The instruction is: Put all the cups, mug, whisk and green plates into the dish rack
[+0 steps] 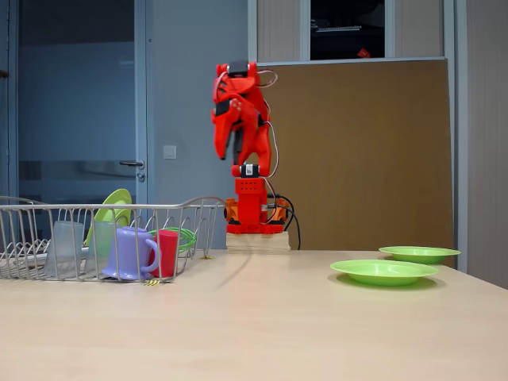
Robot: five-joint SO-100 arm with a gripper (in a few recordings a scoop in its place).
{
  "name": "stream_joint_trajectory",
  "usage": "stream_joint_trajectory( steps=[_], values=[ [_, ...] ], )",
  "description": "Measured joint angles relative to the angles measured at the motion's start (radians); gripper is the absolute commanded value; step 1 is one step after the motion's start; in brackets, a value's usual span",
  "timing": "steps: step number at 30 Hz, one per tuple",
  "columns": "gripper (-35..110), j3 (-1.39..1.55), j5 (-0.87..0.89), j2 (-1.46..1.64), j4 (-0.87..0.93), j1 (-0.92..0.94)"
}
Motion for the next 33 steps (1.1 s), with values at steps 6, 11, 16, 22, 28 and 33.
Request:
stream_joint_trajectory(
  steps=[6, 11, 16, 22, 28, 33],
  values=[
    [10, 0.133, 0.152, 0.015, -0.123, -0.222],
    [8, 0.238, 0.161, -0.049, -0.272, -0.400],
    [9, 0.262, 0.143, -0.201, -0.469, -0.561],
    [17, 0.209, 0.112, -0.442, -0.634, -0.681],
    [29, 0.080, 0.106, -0.643, -0.713, -0.738],
    [30, -0.023, 0.094, -0.781, -0.755, -0.772]
  ],
)
